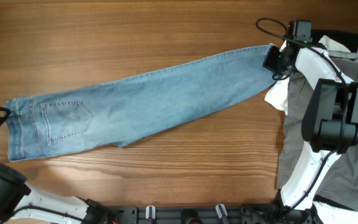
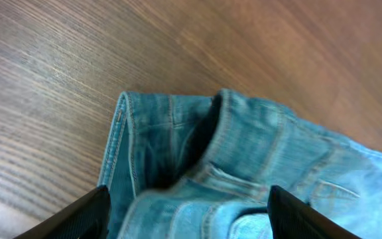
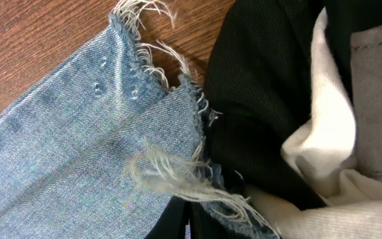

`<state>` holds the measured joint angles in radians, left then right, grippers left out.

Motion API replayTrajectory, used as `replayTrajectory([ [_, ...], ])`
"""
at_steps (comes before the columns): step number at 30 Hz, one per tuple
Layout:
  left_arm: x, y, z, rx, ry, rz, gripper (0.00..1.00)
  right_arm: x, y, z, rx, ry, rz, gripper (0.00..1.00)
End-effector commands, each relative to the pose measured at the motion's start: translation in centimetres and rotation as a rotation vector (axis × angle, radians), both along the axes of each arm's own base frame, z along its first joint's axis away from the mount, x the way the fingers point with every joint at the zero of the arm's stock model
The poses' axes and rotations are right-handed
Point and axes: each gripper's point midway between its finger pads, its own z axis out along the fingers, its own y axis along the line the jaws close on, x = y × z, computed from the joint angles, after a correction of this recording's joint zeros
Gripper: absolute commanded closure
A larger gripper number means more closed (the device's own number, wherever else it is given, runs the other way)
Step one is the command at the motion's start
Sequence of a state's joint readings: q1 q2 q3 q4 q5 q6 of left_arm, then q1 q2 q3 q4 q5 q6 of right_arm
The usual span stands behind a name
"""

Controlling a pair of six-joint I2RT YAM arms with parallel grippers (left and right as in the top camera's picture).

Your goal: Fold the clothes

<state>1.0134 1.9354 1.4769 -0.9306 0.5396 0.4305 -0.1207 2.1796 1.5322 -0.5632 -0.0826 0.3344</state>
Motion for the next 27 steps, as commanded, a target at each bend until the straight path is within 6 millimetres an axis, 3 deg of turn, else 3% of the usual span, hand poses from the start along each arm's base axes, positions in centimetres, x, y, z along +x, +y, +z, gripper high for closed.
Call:
replayTrajectory([
  [1,1.4,-0.5,-1.5,0.009,-0.006,-0.088,0.27,-2.3,0.7,-3.5,0.032,0.110,0.020,0.94],
  [5,2.2,-1.4,-3.0,-0.006,0.008,-0.139,0.34,-2.3,0.8,-3.6,0.035,0.110,0.021,0.95],
  [7,2.3,-1.7,-3.6,-0.021,0.018,-0.145,0.43,-2.3,0.8,-3.6,0.035,0.111,0.021,0.95],
  [8,2.2,-1.8,-3.8,-0.029,0.023,-0.144,0.54,-2.4,0.8,-3.6,0.035,0.113,0.021,0.95],
  [10,1.8,-1.7,-3.9,-0.037,0.035,-0.131,0.96,-2.4,0.8,-3.6,0.035,0.114,0.021,0.95],
  [16,-0.2,-0.2,-3.0,-0.081,0.048,0.002,0.96,-2.6,0.8,-3.6,0.036,0.122,0.020,0.96],
  [22,-2.0,1.6,0.4,-0.109,-0.025,0.142,0.96,-2.8,0.7,-3.7,0.033,0.130,0.019,0.96],
  [27,-5.0,3.8,2.3,-0.124,-0.014,0.328,0.96,-2.8,0.7,-3.7,0.033,0.130,0.018,0.96],
])
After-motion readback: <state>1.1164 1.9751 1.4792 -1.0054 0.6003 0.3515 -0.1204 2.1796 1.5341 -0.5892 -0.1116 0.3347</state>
